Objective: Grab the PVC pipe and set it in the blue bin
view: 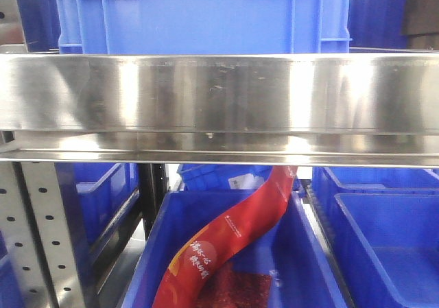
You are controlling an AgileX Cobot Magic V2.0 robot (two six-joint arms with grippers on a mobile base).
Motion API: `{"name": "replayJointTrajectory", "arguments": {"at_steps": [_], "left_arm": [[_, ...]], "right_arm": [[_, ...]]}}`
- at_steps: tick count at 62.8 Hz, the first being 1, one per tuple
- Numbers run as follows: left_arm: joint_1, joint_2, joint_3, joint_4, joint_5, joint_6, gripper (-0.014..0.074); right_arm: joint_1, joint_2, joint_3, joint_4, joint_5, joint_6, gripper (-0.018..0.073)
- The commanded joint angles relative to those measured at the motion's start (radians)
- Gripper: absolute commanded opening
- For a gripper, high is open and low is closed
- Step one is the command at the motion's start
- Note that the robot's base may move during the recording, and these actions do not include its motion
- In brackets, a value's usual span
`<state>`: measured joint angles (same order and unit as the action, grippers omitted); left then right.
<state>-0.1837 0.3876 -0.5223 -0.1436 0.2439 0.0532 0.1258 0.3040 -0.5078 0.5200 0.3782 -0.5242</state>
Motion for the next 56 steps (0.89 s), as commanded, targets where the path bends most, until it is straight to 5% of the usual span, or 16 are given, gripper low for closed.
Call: {"name": "replayJointTrajectory", "arguments": {"at_steps": [1,56], "left_arm": [[0.019,-0.029,0.010,-0.009,0.002,-0.006,-0.0111],[0.034,-0.225,0.132,0.007,0.059,-0.006,-0.0111]], "right_arm": [[-0.004,-0.021,0.025,-0.010,-0.030,0.002,-0.0162],[-0.004,-0.047,0.057,-0.011,-0.011,0.002,-0.0162]]}}
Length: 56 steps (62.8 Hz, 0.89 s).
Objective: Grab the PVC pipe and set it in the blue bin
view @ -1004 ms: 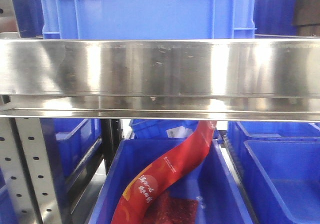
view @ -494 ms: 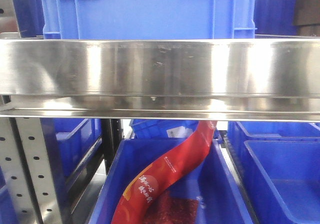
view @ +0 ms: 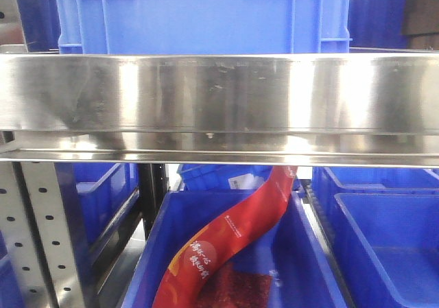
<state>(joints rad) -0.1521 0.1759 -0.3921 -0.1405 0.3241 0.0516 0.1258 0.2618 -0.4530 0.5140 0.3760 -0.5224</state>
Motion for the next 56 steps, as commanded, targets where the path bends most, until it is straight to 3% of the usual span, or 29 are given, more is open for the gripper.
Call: {"name": "replayJointTrajectory", "arguments": {"at_steps": [1,11,26,56], "left_arm": [[0.002,-0.013,0.002,0.003,-0.019,-0.004,-0.0111],[0.002,-0.034,0.027,0.003,0.034,-0.004,-0.0111],[0.002,-0.174,0.125,0.003,-0.028,-0.004,-0.0111],[0.002,-0.176,0.161,0.005,-0.025,-0.004,-0.0111]], "right_arm": [[-0.004,-0.005,0.002,-0.005,-0.009,0.000,-0.0162],[-0.004,-0.005,0.002,-0.005,-0.004,-0.002,-0.0162],[-0.004,-0.005,0.002,-0.005,-0.025,-0.034,-0.0162],[-0.004,-0.126,0.109,-0.005,-0.059,-0.046,-0.0162]]}}
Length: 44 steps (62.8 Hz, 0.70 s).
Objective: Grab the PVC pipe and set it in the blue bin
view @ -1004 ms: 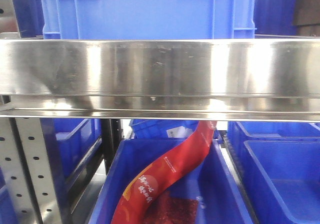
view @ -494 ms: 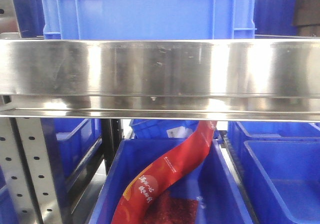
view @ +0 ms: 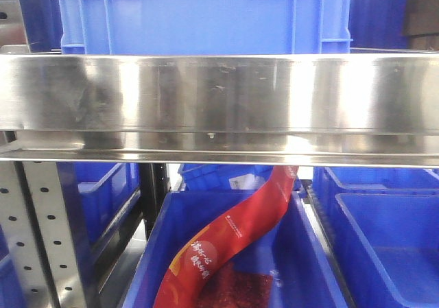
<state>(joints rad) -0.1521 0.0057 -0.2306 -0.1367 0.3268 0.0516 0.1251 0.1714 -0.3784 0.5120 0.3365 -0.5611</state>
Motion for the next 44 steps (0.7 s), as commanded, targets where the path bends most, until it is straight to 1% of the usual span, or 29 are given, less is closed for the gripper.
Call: {"name": "replayJointTrajectory", "arguments": {"at_steps": [1,6,12,22,44], "left_arm": [[0.002,-0.006,0.000,0.001,-0.027,-0.004,-0.0111],[0.002,-0.006,0.000,0.001,-0.029,-0.004,-0.0111],[0.002,-0.006,0.000,0.004,-0.029,-0.004,-0.0111],[0.002,-0.006,0.000,0.009,-0.038,-0.004,-0.0111],[0.002,-0.006,0.000,0.009,-0.038,-0.004,-0.0111]], "right_arm": [[-0.003,-0.044,0.043,-0.003,-0.019,-0.008,-0.0162],[-0.003,-0.100,0.080,0.005,-0.011,-0.008,-0.0162],[-0.003,-0.171,0.087,0.007,-0.028,-0.008,-0.0162],[-0.002,-0.171,0.092,0.022,0.023,0.004,-0.0162],[-0.002,-0.171,0.092,0.033,-0.007,0.004,-0.0162]]}}
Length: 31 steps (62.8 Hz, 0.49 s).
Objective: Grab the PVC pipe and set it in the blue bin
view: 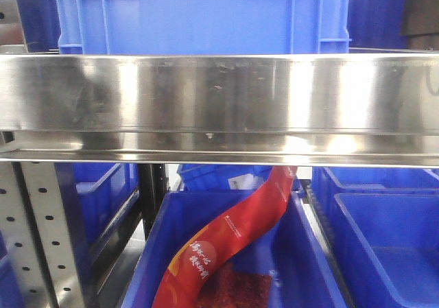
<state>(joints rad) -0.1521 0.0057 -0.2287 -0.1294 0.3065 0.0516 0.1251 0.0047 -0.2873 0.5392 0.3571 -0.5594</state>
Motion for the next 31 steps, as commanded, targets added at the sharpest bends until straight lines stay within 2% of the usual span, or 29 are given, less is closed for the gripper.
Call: {"name": "replayJointTrajectory", "arguments": {"at_steps": [1,31], "left_arm": [[0.002,-0.006,-0.002,0.002,-0.018,-0.004,-0.0111],[0.002,-0.006,-0.002,0.002,-0.018,-0.004,-0.0111]], "right_arm": [[-0.002,-0.005,0.000,0.006,-0.028,0.002,-0.0162],[-0.002,-0.005,0.000,0.006,-0.028,0.002,-0.0162]]}}
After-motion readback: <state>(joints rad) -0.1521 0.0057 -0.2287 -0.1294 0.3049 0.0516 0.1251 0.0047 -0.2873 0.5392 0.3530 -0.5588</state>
